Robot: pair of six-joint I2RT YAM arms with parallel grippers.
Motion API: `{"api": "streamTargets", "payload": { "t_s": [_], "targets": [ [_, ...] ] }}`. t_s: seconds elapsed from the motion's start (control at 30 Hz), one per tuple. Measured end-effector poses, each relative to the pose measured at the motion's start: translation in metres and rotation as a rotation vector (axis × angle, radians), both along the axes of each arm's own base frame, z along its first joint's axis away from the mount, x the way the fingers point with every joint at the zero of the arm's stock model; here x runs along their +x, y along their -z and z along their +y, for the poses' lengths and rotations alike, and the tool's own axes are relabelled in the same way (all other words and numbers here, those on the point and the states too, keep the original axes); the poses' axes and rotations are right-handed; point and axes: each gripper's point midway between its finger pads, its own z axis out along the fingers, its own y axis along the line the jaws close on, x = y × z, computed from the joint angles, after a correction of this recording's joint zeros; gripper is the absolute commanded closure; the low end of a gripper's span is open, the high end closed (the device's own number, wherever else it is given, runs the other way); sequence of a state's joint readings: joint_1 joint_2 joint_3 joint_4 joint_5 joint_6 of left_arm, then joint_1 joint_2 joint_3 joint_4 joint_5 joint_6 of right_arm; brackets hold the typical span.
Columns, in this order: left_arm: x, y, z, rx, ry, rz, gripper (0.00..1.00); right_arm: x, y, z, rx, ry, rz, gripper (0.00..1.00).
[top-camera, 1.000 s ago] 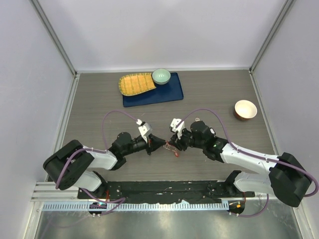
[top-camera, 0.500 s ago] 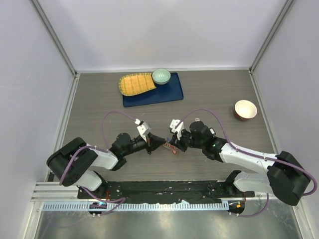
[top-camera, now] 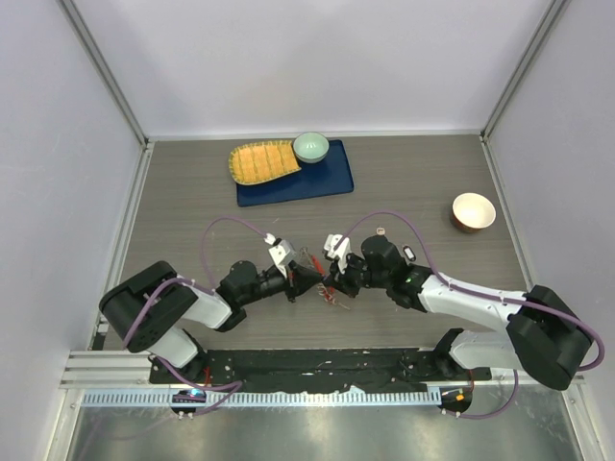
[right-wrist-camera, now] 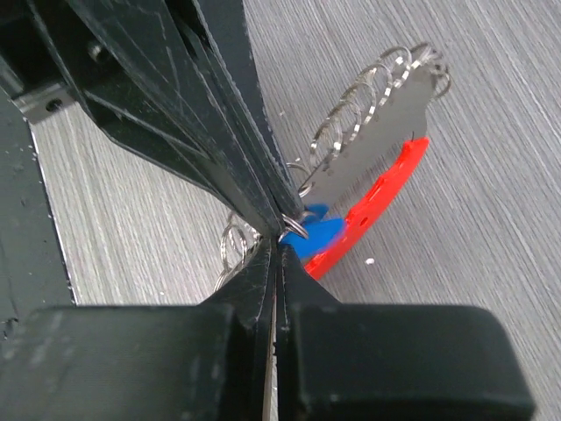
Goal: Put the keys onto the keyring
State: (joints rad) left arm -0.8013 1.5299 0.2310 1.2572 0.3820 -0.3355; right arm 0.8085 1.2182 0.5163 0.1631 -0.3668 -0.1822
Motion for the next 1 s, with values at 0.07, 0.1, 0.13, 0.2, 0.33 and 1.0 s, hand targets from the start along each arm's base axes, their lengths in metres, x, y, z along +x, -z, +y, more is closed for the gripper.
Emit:
{"api": "streamTargets", "payload": {
  "t_s": [0.07, 0.1, 0.13, 0.2, 0.33, 1.0],
  "targets": [
    [0.000, 0.000, -0.001, -0.003, -0.001, -0.003, 1.00, -0.001, -0.001, 0.001, 0.012, 0.003, 0.008, 0.99],
    [0.000, -0.001, -0.002, -0.007, -0.002, -0.006, 1.00, -0.001, -0.001, 0.002, 0.018, 0.004, 0.013, 0.99],
    [0.000, 0.000, -0.002, -0.007, -0.003, -0.006, 1.00, -0.002, -0.001, 0.002, 0.024, 0.007, 0.019, 0.99],
    [0.000, 0.000, -0.003, -0.008, -0.007, -0.007, 1.00, -0.003, 0.000, 0.004, 0.037, 0.011, 0.033, 0.99],
    [0.001, 0.004, -0.003, -0.001, -0.019, -0.002, 1.00, -0.003, 0.003, 0.007, 0.056, 0.019, 0.059, 0.99],
    [0.003, 0.013, 0.007, 0.031, -0.084, -0.023, 1.00, -0.007, -0.043, -0.009, 0.119, 0.072, -0.008, 0.53]
  ]
}}
